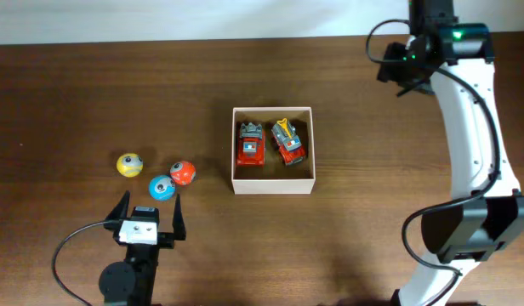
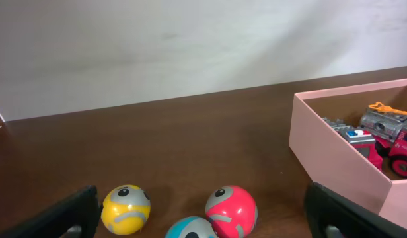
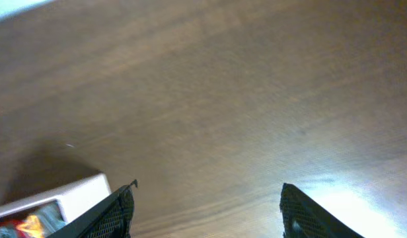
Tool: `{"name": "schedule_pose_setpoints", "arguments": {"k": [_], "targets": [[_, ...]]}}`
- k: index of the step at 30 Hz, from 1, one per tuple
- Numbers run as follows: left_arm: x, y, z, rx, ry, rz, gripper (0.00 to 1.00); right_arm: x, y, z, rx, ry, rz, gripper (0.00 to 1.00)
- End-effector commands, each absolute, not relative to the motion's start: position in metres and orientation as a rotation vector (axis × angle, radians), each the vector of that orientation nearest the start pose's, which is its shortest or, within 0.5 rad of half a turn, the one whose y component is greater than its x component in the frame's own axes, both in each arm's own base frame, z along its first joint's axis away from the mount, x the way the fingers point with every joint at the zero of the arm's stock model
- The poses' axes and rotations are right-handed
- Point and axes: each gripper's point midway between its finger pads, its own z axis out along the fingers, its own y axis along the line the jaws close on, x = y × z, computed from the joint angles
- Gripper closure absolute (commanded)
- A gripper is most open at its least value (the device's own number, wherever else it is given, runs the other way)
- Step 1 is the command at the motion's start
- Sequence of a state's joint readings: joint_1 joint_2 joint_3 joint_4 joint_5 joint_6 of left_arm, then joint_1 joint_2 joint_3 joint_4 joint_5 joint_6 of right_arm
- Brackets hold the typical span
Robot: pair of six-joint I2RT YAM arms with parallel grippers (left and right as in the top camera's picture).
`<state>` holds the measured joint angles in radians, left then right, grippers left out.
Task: Pack container
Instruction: 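Raise the right gripper up and away from the box, then move the right gripper back over the box and lower toward the trucks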
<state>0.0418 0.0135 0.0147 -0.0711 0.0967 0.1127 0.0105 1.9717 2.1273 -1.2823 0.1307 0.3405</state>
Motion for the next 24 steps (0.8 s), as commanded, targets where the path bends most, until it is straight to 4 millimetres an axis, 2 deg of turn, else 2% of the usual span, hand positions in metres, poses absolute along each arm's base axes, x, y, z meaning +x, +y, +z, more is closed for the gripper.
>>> {"name": "schedule_pose_setpoints", "arguments": {"k": [1,12,16,20,24], "targets": [[0.246,-0.005,0.159,0.139,1.635,0.058,0.01,0.457,-0.022,0.243,0.436,2.635,-0.073,0.34],[0.246,-0.005,0.159,0.139,1.635,0.058,0.01,0.456,-0.018,0.242,0.420,2.647,-0.053,0.33],[0.246,-0.005,0.159,0.139,1.635,0.058,0.01,0.453,-0.009,0.228,0.399,2.694,-0.055,0.34],[0.246,-0.005,0.159,0.138,1.635,0.059,0.01,0.450,0.015,0.202,0.294,2.768,-0.041,0.34],[0.246,-0.005,0.159,0.139,1.635,0.058,0.01,0.444,0.059,0.187,0.064,2.812,-0.028,0.34]]}}
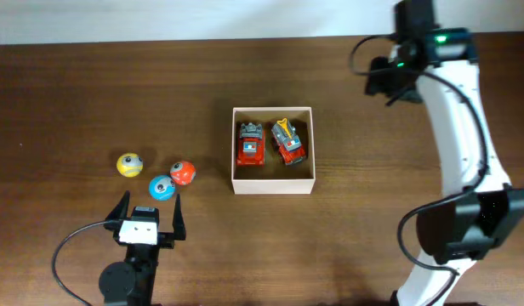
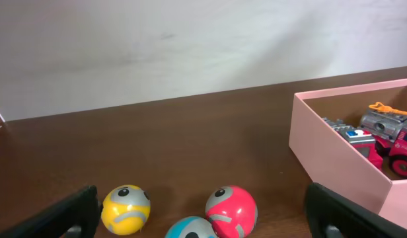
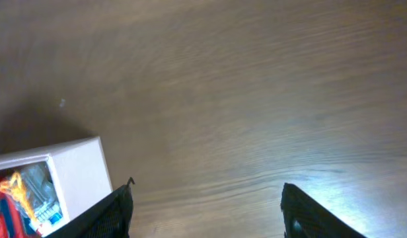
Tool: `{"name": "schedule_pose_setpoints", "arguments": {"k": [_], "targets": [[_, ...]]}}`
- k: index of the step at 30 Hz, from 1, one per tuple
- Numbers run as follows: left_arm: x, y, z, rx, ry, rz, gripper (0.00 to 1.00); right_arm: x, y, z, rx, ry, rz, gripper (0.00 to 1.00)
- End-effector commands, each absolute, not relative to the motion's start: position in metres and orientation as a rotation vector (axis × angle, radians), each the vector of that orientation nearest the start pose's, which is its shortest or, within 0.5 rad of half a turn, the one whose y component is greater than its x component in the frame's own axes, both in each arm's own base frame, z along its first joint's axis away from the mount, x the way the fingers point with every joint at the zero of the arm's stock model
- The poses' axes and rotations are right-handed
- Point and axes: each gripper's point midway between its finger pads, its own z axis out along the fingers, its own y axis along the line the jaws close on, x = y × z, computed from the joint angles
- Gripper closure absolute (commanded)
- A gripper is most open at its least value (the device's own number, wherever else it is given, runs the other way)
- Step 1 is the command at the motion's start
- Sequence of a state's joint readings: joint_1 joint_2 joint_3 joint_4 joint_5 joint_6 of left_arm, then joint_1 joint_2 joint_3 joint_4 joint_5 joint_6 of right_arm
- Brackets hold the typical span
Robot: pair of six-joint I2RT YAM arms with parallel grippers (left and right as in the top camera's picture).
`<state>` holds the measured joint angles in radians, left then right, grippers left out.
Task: Pack container
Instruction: 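Move the right gripper back over the box and lower toward the trucks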
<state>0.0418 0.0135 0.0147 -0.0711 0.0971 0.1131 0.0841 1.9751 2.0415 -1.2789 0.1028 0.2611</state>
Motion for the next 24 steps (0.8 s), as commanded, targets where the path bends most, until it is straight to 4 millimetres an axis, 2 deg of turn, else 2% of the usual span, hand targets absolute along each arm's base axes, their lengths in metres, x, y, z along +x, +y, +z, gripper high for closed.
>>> {"name": "schedule_pose_setpoints", "arguments": {"k": [1,7,11,13,16,21,24], "targets": [[0.246,-0.005,0.159,0.139,1.635,0.058,0.01,0.442,0.071,0.185,-0.004,2.816,-0.027,0.34],[0.246,-0.005,0.158,0.139,1.635,0.058,0.01,0.425,0.141,0.184,-0.360,2.795,-0.012,0.34],[0.246,-0.005,0.159,0.139,1.635,0.058,0.01,0.414,0.178,0.179,-0.539,2.774,0.005,0.34],[0.246,-0.005,0.159,0.139,1.635,0.058,0.01,0.406,0.207,0.164,-0.711,2.758,0.014,0.35],[0.246,-0.005,0.158,0.139,1.635,0.058,0.01,0.404,0.220,0.146,-0.808,2.765,0.001,0.35],[0.246,-0.005,0.159,0.139,1.635,0.058,0.01,0.404,0.231,0.107,-0.954,2.796,0.021,0.44],[0.246,-0.005,0.159,0.138,1.635,0.059,0.01,0.406,0.236,0.095,-0.967,2.809,0.041,0.50]]}}
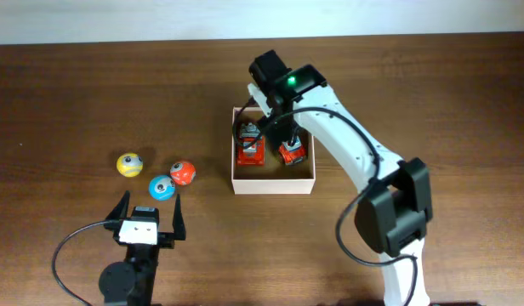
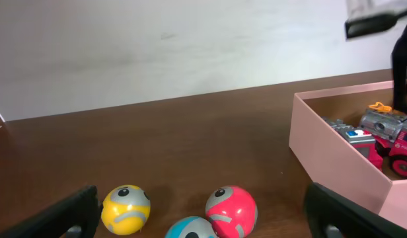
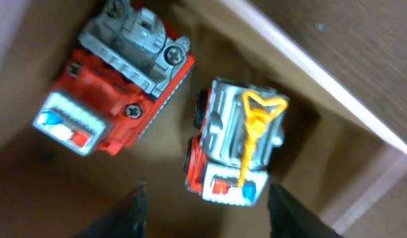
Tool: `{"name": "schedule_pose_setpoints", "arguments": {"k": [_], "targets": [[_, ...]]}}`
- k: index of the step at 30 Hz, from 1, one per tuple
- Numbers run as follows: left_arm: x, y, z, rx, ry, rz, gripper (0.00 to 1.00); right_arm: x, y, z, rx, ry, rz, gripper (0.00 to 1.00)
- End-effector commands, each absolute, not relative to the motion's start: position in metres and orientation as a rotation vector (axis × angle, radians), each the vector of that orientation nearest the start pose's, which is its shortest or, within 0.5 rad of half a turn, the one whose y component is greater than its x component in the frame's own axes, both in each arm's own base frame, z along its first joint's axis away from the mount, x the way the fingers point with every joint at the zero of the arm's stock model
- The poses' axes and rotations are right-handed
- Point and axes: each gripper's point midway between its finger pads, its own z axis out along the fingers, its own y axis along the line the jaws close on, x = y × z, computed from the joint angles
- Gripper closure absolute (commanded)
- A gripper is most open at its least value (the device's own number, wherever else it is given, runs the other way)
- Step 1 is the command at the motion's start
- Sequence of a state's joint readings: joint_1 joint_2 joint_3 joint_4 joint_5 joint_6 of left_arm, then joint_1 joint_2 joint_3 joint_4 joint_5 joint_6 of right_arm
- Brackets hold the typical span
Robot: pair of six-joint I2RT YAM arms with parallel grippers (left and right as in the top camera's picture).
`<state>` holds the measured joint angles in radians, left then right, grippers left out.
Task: Pack container
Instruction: 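Move the right gripper back over the box and lower toward the trucks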
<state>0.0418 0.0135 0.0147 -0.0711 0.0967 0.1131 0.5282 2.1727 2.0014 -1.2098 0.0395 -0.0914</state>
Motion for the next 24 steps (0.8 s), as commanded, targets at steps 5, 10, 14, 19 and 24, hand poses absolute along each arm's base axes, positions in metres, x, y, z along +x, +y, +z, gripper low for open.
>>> {"name": "schedule_pose_setpoints", "arguments": {"k": [5,10,14,19,24], "targets": [[0.246,-0.005,0.159,0.139,1.635,0.058,0.01,0.407,0.248,0.094,-1.065,2.754,0.128,0.60],[0.246,-0.005,0.158,0.139,1.635,0.058,0.01,0.409,0.259,0.096,-1.157,2.683,0.195,0.69],[0.246,-0.005,0.159,0.139,1.635,0.058,0.01,0.408,0.261,0.095,-1.167,2.679,0.209,0.76],[0.246,-0.005,0.159,0.139,1.635,0.058,0.01,0.412,0.264,0.091,-1.166,2.671,0.218,0.82],[0.246,-0.005,0.159,0.139,1.635,0.058,0.01,0.417,0.267,0.092,-1.159,2.649,0.220,0.86]]}}
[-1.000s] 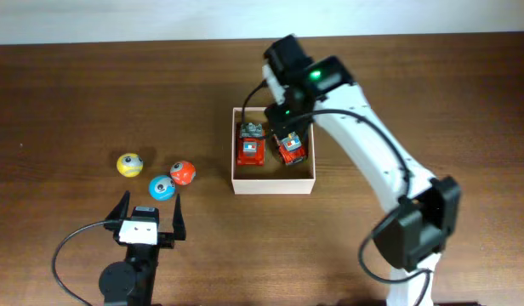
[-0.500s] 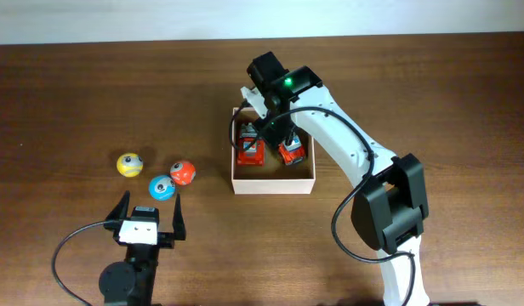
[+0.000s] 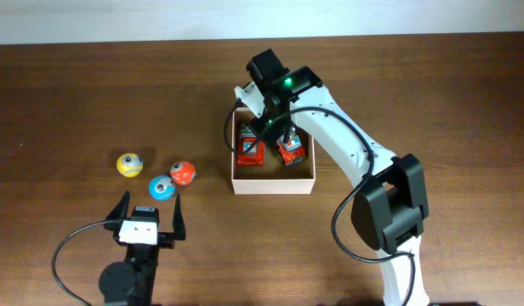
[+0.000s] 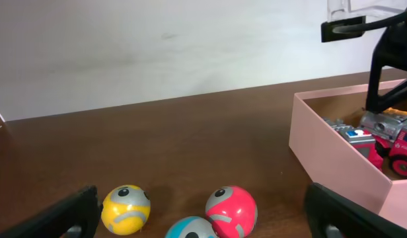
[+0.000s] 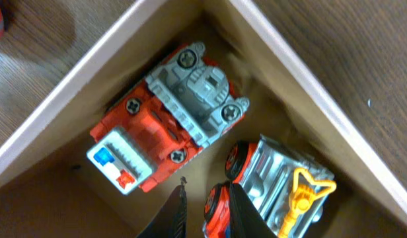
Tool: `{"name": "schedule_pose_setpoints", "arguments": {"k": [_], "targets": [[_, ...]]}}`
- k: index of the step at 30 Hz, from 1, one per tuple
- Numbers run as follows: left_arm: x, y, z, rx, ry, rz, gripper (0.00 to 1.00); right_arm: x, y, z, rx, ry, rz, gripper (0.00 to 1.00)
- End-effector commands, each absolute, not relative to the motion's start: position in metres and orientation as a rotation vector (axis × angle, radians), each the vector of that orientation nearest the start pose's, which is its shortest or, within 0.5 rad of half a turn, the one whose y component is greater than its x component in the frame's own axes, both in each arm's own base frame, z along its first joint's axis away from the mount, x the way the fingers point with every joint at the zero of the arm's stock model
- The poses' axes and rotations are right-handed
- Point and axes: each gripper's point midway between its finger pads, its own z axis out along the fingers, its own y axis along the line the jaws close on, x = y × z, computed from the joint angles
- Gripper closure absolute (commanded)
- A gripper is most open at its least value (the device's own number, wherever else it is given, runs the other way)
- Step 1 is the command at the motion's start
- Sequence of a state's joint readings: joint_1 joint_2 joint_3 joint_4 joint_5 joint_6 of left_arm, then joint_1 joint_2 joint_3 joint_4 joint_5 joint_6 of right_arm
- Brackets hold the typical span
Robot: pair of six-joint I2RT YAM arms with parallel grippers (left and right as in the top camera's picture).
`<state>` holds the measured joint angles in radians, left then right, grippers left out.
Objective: Pack container
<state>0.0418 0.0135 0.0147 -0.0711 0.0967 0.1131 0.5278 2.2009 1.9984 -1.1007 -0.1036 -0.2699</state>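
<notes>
A pale open box [image 3: 273, 189] stands mid-table with two toy trucks in it: a red and grey one [image 5: 167, 125] and a red and silver one with an orange hook [image 5: 289, 192]. My right gripper [image 5: 207, 192] is down inside the box between them. Its fingers are drawn close, and the silver truck's wheel shows in the narrow gap. Left of the box lie a yellow ball [image 3: 129, 164], a blue ball [image 3: 162, 187] and a red ball [image 3: 182, 172]. Just in front of the balls my left gripper [image 3: 150, 208] stands open and empty.
In the left wrist view the box's pink wall [image 4: 329, 152] rises at the right, with the right arm [image 4: 382, 39] above it. A white wall runs behind the table's far edge. Bare brown tabletop surrounds the box and the balls.
My right gripper's fingers have come from wide apart to close together. It sits lower and a little to the left in the box, between the trucks. The left arm and balls are unchanged.
My right gripper was open over bare table at the far right, then slightly nearer the box. Then it hung open above the two trucks in the box, and now it is narrowed between them. The left gripper stayed open by the balls throughout.
</notes>
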Motion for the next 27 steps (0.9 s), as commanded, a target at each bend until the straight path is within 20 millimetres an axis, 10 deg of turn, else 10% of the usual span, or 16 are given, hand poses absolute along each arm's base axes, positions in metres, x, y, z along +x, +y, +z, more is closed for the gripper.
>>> {"name": "schedule_pose_setpoints", "arguments": {"k": [1,27], "targets": [[0.246,-0.005,0.159,0.139,1.635,0.058,0.01,0.417,0.268,0.092,-1.157,2.645,0.220,0.87],[0.246,-0.005,0.159,0.139,1.635,0.058,0.01,0.437,0.240,0.063,-1.077,2.721,0.205,0.88]]}}
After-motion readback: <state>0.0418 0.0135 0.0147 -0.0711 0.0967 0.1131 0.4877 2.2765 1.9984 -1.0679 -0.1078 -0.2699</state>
